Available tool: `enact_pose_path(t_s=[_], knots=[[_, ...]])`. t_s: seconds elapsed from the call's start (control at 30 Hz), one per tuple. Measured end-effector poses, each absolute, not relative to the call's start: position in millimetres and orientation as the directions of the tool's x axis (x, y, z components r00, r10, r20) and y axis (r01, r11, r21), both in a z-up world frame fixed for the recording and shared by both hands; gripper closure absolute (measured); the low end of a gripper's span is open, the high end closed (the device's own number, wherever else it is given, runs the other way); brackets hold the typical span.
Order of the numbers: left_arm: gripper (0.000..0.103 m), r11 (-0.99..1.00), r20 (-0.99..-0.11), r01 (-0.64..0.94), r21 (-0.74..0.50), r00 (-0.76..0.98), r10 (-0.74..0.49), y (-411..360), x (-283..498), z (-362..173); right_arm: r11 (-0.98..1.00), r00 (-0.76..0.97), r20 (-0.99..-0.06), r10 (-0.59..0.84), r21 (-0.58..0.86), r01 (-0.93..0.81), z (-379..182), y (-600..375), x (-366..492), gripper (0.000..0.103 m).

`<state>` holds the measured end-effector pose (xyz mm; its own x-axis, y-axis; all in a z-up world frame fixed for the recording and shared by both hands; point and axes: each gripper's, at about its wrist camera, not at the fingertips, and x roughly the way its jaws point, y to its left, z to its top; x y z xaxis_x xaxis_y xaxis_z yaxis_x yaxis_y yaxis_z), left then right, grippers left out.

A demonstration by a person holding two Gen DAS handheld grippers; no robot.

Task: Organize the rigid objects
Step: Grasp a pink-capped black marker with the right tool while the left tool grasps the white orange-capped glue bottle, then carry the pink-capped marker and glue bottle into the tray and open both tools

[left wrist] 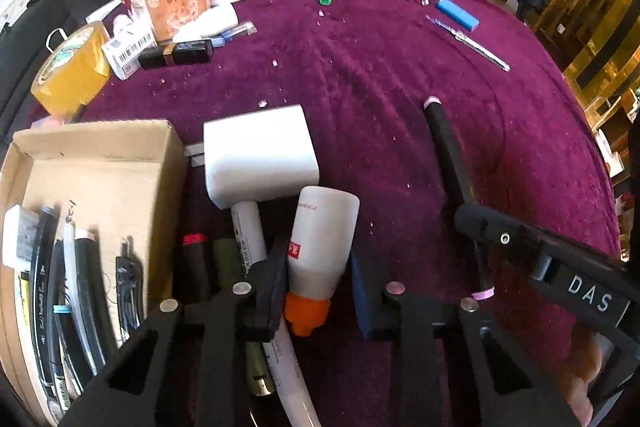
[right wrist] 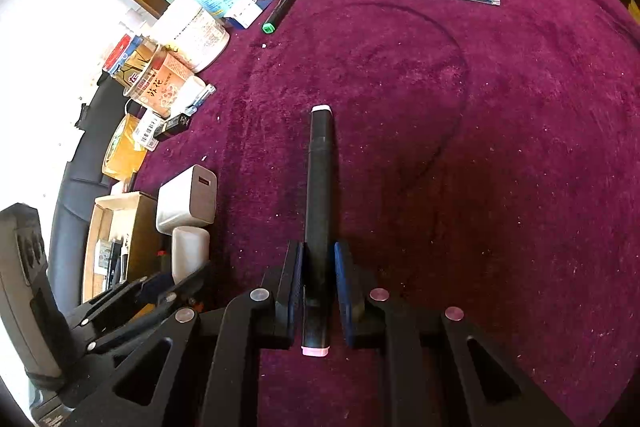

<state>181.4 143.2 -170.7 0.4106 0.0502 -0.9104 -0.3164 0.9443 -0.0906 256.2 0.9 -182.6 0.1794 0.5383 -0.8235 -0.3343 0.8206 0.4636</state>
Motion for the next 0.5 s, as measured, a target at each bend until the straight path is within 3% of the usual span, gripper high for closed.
enact_pose_path(t_s=[0.5], knots=[[0.076, 0.925, -0.874, -0.218, -0.311, 0.448, -0.189, 131.6, 88.1, -124.0, 0.812, 0.242, -0.819, 0.521, 0.388, -0.436, -180.8, 13.8, 248.5, 0.088]])
